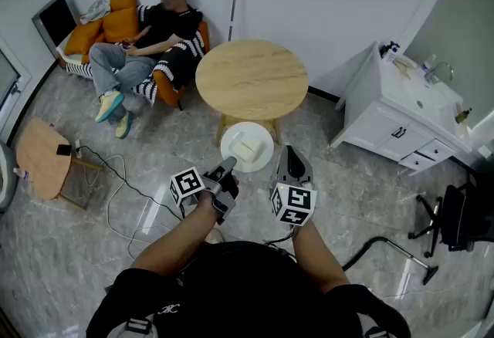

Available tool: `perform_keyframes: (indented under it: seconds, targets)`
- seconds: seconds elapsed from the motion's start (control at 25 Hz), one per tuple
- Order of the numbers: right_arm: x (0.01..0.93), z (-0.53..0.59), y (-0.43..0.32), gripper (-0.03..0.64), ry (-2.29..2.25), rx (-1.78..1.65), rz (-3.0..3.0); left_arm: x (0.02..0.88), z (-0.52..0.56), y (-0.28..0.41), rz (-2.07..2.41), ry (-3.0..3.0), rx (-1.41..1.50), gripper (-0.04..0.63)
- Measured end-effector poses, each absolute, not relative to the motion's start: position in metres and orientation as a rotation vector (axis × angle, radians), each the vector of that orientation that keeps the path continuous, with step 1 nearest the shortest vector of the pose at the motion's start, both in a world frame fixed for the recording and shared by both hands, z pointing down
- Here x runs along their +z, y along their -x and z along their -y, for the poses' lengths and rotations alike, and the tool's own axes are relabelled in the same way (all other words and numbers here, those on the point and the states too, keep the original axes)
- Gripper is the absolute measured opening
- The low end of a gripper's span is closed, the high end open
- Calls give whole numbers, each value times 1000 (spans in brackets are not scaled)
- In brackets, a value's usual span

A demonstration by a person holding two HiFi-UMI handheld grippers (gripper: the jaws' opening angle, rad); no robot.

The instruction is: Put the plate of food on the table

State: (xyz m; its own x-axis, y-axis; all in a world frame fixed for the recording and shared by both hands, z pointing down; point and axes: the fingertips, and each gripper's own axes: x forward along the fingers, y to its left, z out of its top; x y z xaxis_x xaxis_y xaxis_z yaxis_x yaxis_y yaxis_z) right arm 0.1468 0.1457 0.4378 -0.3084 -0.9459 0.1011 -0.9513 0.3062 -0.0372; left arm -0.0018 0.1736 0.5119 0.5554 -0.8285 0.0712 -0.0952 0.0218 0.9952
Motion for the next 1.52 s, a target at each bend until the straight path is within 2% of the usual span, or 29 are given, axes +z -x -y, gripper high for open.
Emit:
perform_keyframes:
  seconds: [0.96,1.52]
  targets:
    - [445,-149,-142,3,-1837,132,2456,518,-168,2,809,-1456,-668,23]
    - [438,-144,-101,3,-1900,55,2412,517,-158,44,773,-1470,-656,23]
